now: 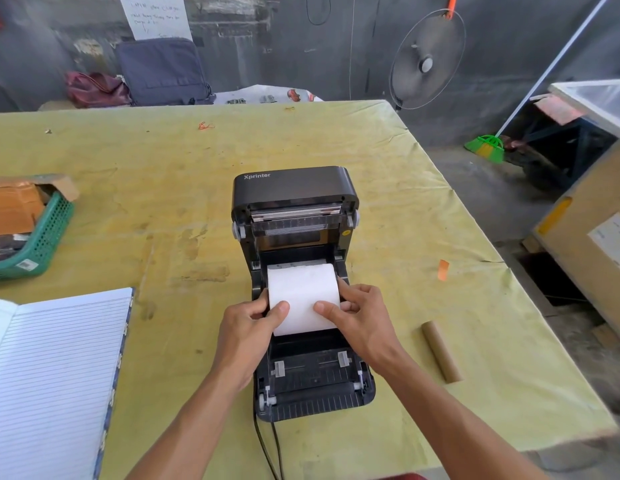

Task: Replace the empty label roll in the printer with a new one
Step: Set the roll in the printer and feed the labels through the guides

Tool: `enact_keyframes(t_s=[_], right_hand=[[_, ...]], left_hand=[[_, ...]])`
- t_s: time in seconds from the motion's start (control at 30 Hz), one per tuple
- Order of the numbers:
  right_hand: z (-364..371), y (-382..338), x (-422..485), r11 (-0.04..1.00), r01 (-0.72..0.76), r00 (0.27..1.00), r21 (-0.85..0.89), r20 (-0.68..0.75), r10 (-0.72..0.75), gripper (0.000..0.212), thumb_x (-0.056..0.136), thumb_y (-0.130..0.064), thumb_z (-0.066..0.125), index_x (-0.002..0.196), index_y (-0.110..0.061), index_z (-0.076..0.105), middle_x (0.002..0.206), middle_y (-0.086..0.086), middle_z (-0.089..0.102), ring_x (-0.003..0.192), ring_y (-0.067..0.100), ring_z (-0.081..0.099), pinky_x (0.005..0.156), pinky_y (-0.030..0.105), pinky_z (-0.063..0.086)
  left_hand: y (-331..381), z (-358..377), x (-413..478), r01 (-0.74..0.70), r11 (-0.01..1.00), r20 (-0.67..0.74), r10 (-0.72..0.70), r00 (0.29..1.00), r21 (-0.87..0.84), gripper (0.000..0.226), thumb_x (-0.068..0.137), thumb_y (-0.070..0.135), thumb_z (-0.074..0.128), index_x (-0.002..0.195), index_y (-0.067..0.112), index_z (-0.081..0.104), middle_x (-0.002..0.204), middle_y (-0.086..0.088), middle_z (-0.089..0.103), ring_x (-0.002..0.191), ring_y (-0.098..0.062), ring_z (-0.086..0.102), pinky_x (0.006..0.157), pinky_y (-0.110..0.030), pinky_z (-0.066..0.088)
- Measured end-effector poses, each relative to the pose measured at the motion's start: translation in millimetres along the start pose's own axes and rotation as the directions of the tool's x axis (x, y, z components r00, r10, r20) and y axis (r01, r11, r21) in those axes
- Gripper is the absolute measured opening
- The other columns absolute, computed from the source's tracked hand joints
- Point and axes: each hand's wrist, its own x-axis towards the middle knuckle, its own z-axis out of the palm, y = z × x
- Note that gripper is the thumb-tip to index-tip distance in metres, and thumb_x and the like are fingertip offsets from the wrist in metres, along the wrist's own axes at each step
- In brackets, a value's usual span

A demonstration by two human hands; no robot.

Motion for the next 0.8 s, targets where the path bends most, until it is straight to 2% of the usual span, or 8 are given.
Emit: enact_keyframes(t_s=[0.1,0.17,0.27,0.37,0.53,0.67,0.73,0.8], right_hand=[[-7,-3,1,0.991,-0.019,0.997,0.132,0.072,0.010,0.062,0.091,-0.026,0.072,0.146,-0.016,0.048,0.089,-0.001,0.068,0.090,0.011,0.066,0.092,0.029,0.052],[-9,-4,-1,0.977,-0.029,0.998,0.211,0.066,0.016,0.068,0.089,-0.019,0.075,0.149,-0.018,0.042,0.100,-0.001,0.073,0.090,0.013,0.073,0.092,0.033,0.056],[-10,-3,-2,0.982,-0.049,0.998,0.180,-0.022,0.054,0.074,0.084,-0.021,0.080,0.145,-0.023,0.040,0.121,-0.002,0.058,0.093,0.013,0.070,0.087,0.034,0.058],[-10,0,-6,0.979,-0.052,0.998,0.195,-0.030,0.058,0.071,0.080,-0.023,0.083,0.137,-0.027,0.041,0.115,-0.003,0.055,0.091,0.011,0.068,0.082,0.031,0.059],[-8,3,-8,0.991,-0.045,0.998,0.127,-0.033,0.050,0.057,0.082,-0.020,0.081,0.131,-0.020,0.053,0.119,-0.001,0.058,0.091,0.015,0.070,0.084,0.042,0.061],[-6,5,-8,0.992,-0.041,0.998,0.119,-0.033,0.045,0.051,0.083,-0.017,0.081,0.128,-0.019,0.058,0.116,-0.006,0.060,0.088,0.014,0.071,0.081,0.037,0.062],[-5,8,-8,0.995,-0.032,0.998,0.095,-0.045,0.037,0.051,0.082,-0.018,0.082,0.127,-0.019,0.058,0.117,-0.006,0.058,0.086,0.011,0.069,0.075,0.028,0.061],[-3,10,-7,0.998,-0.026,0.998,0.063,-0.062,0.029,0.051,0.081,-0.018,0.082,0.127,-0.020,0.058,0.119,-0.005,0.057,0.084,0.007,0.067,0.067,0.019,0.057]], left_hand=[[4,-2,4,0.040,0.999,0.026,-0.039,0.999,-0.037,0.026,0.088,0.025,0.073,0.111,0.013,0.075,0.106,0.006,0.077,0.100,-0.013,0.070,0.096,-0.040,0.054],[4,-2,6,0.059,0.997,0.039,-0.057,0.998,-0.052,0.029,0.089,0.025,0.072,0.113,0.010,0.074,0.109,0.003,0.076,0.104,-0.015,0.069,0.099,-0.041,0.052],[5,-3,7,0.066,0.996,0.050,-0.063,0.997,-0.054,0.031,0.089,0.025,0.071,0.115,0.008,0.073,0.114,0.000,0.074,0.109,-0.019,0.067,0.102,-0.043,0.049],[4,-2,5,0.070,0.997,0.042,-0.069,0.997,-0.039,0.033,0.089,0.026,0.071,0.117,0.009,0.072,0.117,-0.001,0.073,0.111,-0.020,0.065,0.102,-0.043,0.049],[2,1,-1,0.070,0.998,0.015,-0.070,0.997,-0.010,0.033,0.088,0.028,0.072,0.117,0.011,0.072,0.119,0.000,0.072,0.111,-0.019,0.065,0.100,-0.043,0.051],[2,3,-2,0.087,0.996,-0.015,-0.086,0.996,0.032,0.027,0.088,0.028,0.073,0.111,0.013,0.075,0.115,0.001,0.074,0.106,-0.018,0.067,0.098,-0.043,0.053],[-1,4,-3,0.078,0.995,-0.030,-0.076,0.997,0.068,0.010,0.087,0.025,0.073,0.094,0.021,0.080,0.103,0.004,0.077,0.098,-0.019,0.070,0.094,-0.046,0.055],[-1,5,-5,0.064,0.991,-0.048,-0.059,0.997,0.114,0.008,0.087,0.026,0.074,0.087,0.022,0.080,0.097,0.004,0.078,0.095,-0.020,0.071,0.091,-0.047,0.056]])
